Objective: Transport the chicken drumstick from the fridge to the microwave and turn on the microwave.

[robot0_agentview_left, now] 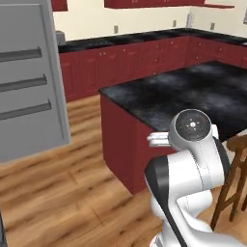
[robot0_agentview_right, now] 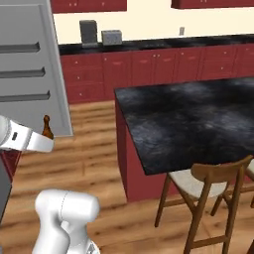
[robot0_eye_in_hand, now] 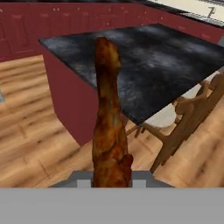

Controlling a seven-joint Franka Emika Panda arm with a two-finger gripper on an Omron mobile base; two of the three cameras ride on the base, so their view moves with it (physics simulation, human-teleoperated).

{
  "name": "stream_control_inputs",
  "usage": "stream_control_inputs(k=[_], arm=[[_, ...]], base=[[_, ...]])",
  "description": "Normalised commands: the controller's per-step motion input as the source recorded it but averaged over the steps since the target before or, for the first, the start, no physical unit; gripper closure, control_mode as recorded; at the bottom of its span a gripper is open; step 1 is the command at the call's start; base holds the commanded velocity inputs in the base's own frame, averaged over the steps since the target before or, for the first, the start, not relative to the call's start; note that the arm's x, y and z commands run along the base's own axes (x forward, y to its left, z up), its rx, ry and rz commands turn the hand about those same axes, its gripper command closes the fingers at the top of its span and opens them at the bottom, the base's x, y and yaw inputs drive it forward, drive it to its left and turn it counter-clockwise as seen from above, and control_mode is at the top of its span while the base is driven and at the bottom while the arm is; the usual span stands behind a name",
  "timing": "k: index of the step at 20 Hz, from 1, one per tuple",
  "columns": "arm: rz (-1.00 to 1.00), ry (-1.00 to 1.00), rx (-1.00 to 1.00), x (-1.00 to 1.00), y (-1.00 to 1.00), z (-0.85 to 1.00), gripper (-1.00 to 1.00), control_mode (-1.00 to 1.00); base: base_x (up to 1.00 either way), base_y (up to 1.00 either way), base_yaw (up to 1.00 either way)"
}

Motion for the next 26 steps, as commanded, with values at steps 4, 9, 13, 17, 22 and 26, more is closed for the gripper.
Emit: stream_control_inputs(k=[4, 9, 13, 17, 22, 26], arm=[[0.0, 0.0, 0.0, 0.0, 0.0, 0.0, 1.0, 1.0], [0.0, 0.0, 0.0, 0.0, 0.0, 0.0, 1.0, 1.0], [0.0, 0.0, 0.0, 0.0, 0.0, 0.0, 1.0, 1.0], [0.0, 0.0, 0.0, 0.0, 0.0, 0.0, 1.0, 1.0], [0.0, 0.0, 0.0, 0.0, 0.0, 0.0, 1.0, 1.0], [0.0, 0.0, 0.0, 0.0, 0.0, 0.0, 1.0, 1.0]], base=[[-0.74, 0.02, -0.48], [-0.65, -0.02, -0.49], [-0.23, -0.12, -0.65], [0.0, -0.25, -0.7], [0.02, -0.41, -0.63], [0.4, -0.29, -0.4]])
